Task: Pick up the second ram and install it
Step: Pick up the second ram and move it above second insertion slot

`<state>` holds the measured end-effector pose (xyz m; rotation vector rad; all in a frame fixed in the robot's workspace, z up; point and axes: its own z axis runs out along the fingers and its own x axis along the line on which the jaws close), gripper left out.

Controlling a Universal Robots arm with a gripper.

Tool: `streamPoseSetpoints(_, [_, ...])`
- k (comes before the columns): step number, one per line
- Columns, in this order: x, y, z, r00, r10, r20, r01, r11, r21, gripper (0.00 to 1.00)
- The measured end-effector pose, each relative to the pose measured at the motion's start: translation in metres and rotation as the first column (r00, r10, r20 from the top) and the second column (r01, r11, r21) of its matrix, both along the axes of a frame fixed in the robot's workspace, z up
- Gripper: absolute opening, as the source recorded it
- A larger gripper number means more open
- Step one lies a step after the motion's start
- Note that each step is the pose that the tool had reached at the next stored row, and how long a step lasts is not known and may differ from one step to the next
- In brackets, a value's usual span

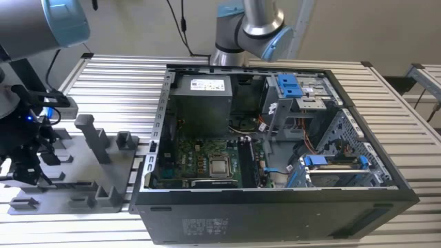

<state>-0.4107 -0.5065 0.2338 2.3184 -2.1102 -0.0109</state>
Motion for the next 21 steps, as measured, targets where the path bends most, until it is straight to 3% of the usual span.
streamPoseSetpoints(21, [-0.003, -0.0016, -0.0324, 1.0, 0.006, 0.0014, -0.006, 1.0, -0.0001, 0.54])
